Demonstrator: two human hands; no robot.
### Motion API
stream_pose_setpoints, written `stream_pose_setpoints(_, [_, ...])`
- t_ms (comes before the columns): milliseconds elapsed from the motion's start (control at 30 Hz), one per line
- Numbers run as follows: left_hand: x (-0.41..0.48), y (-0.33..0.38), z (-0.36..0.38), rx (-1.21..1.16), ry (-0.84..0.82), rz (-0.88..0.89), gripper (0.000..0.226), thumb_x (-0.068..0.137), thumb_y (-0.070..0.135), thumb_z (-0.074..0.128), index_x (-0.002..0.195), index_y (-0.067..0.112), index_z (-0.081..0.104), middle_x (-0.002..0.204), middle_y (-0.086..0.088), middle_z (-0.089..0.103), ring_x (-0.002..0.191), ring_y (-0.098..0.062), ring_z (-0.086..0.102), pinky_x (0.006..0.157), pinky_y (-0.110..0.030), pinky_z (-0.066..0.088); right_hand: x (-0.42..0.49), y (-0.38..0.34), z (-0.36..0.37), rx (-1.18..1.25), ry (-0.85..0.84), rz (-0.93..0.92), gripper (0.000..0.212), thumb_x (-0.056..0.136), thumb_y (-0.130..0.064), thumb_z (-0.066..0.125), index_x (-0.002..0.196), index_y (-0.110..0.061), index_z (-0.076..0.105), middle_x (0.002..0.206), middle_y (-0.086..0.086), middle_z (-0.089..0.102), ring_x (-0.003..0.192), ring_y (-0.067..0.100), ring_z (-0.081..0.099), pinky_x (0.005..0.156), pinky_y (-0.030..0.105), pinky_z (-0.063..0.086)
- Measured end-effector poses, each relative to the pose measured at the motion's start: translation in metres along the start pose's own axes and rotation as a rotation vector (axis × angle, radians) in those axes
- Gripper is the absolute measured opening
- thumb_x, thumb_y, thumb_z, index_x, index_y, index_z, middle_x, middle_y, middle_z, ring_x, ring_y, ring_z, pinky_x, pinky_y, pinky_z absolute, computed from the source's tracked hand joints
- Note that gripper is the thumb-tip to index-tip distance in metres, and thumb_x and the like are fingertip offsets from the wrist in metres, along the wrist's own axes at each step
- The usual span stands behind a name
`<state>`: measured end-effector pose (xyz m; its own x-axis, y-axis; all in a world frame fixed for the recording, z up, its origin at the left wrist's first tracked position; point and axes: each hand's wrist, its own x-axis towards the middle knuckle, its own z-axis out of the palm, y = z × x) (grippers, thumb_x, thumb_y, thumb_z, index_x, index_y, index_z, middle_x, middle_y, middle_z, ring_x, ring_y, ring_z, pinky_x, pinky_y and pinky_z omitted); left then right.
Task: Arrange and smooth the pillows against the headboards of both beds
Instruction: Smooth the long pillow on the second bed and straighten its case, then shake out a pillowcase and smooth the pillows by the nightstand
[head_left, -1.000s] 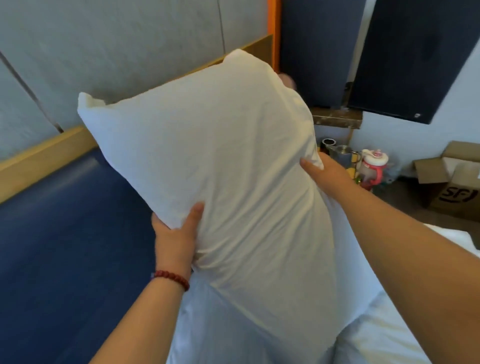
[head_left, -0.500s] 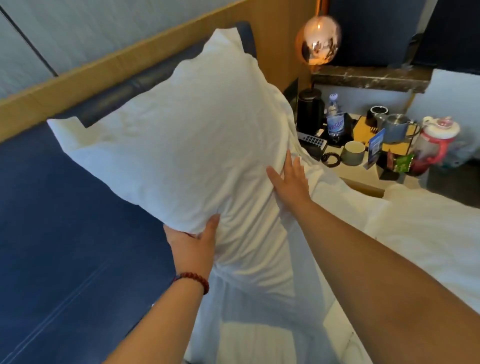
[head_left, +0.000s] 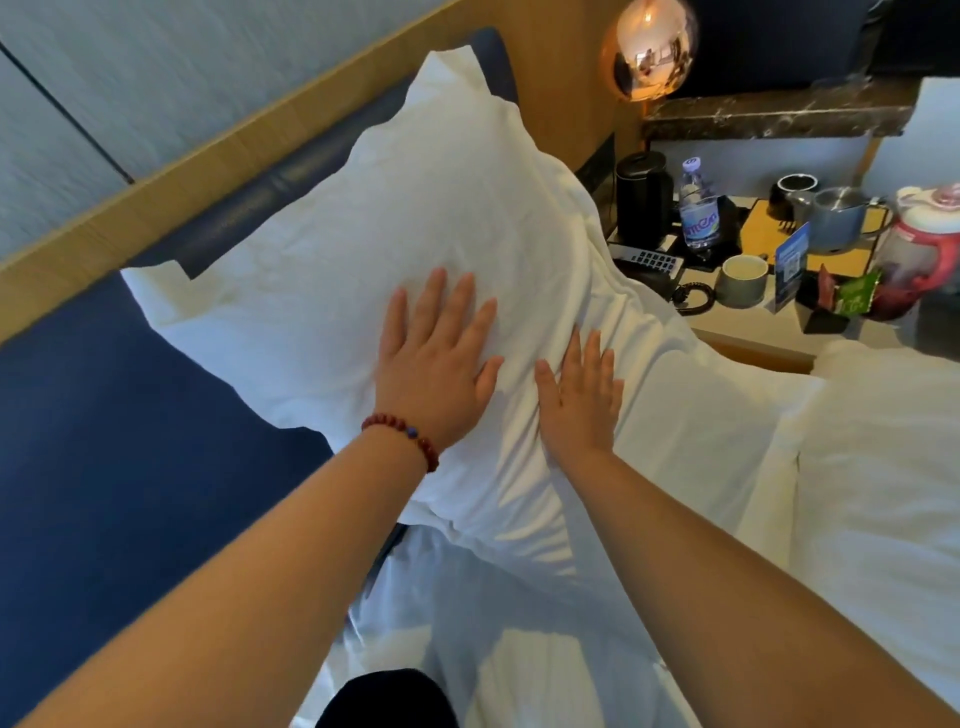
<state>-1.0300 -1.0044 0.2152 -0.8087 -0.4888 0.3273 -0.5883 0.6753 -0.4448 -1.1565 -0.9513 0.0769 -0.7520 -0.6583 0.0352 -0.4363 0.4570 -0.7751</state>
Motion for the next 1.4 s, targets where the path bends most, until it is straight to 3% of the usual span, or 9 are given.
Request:
stream_pose_setpoints(100, [0.009,-0.006,0.019,0.106,-0.057,0.096,0.063,0.099,0.055,0.020,0.154,0.026,0.020,0.164,-0.003,0.007,0.150,-0.028,-0.004,0.115,-0.050,-0.019,-0.011,0.009,0.017,-0.024,0.025,-0.014,0.067,0.097,-0.061,0.013,0.156,-0.032,-0.001,0.165,-0.005,-0.005,0.151,0.017,-0.007,0.121,0.043,-0.004])
stream_pose_setpoints(433, [-0.011,0.021,0.121,0.029,-0.258,0.257,0.064,0.100,0.054,0.017,0.156,0.027,0.008,0.163,-0.006,-0.015,0.148,-0.027,-0.020,0.111,-0.041,-0.029,-0.042,0.076,0.085,-0.533,-0.368,-0.110,0.062,0.101,-0.051,0.012,0.157,-0.024,0.006,0.165,-0.004,0.002,0.151,0.016,-0.007,0.119,0.043,-0.011])
stream_pose_setpoints(500, [-0.007,0.024,0.125,0.007,-0.256,0.262,0.063,0.100,0.053,0.015,0.156,0.027,0.004,0.162,-0.007,-0.016,0.148,-0.026,-0.021,0.110,-0.040,-0.029,-0.049,0.077,0.083,-0.464,-0.290,-0.110,0.062,0.099,-0.050,0.010,0.156,-0.026,0.014,0.164,-0.002,0.010,0.152,0.020,0.000,0.120,0.045,-0.005])
stream_pose_setpoints(633, [-0.007,0.040,0.120,-0.124,-0.191,0.270,0.064,0.097,0.054,0.004,0.155,0.029,0.011,0.164,-0.005,0.002,0.150,-0.025,-0.007,0.115,-0.042,-0.019,-0.078,0.109,0.070,-0.297,0.137,0.113,0.063,0.096,-0.051,0.024,0.147,-0.021,0.043,0.156,0.013,0.034,0.145,0.036,0.029,0.116,0.050,0.022])
stream_pose_setpoints(767, [-0.005,0.086,0.129,-0.317,-0.267,0.378,0.062,0.098,0.055,0.006,0.155,0.031,0.008,0.164,0.000,0.001,0.151,-0.024,-0.006,0.120,-0.044,-0.006,-0.090,0.153,0.041,-0.071,0.166,0.568,0.078,0.093,-0.067,0.037,0.156,-0.031,0.011,0.164,0.009,0.010,0.149,0.031,0.013,0.119,0.047,0.016])
stream_pose_setpoints(867, [-0.002,0.097,0.163,-0.196,-0.379,0.443,0.065,0.097,0.059,0.006,0.156,0.031,0.002,0.164,-0.004,-0.006,0.149,-0.027,-0.016,0.118,-0.044,-0.014,-0.089,0.173,0.027,0.348,0.175,0.802,0.115,0.068,-0.083,0.057,0.155,-0.031,0.003,0.159,0.009,0.026,0.141,0.035,0.032,0.115,0.051,0.028])
stream_pose_setpoints(1033, [-0.005,0.086,0.202,-0.193,-0.422,0.467,0.070,0.096,0.063,0.008,0.156,0.028,0.001,0.164,-0.006,-0.007,0.147,-0.024,-0.023,0.116,-0.043,-0.021,-0.088,0.172,0.029,0.503,0.177,0.887,0.127,0.058,-0.076,0.074,0.154,-0.018,0.015,0.155,0.009,0.033,0.136,0.035,0.040,0.111,0.050,0.035])
stream_pose_setpoints(1233, [-0.008,0.085,0.221,-0.303,-0.396,0.478,0.077,0.087,0.071,-0.002,0.155,0.035,-0.001,0.164,-0.001,-0.002,0.147,-0.019,-0.023,0.113,-0.036,-0.025,-0.099,0.154,0.007,0.278,0.323,0.814,0.104,0.060,-0.073,0.075,0.134,-0.006,0.045,0.131,0.014,0.058,0.115,0.034,0.057,0.090,0.036,0.046])
stream_pose_setpoints(1400, [-0.019,0.105,0.230,-0.328,-0.430,0.499,0.072,0.089,0.071,0.000,0.153,0.039,-0.008,0.164,-0.002,-0.001,0.148,-0.023,-0.020,0.116,-0.040,-0.020,-0.117,0.169,-0.010,0.171,0.362,0.841,0.105,0.067,-0.071,0.072,0.143,-0.008,0.035,0.135,0.018,0.054,0.121,0.036,0.053,0.090,0.039,0.043])
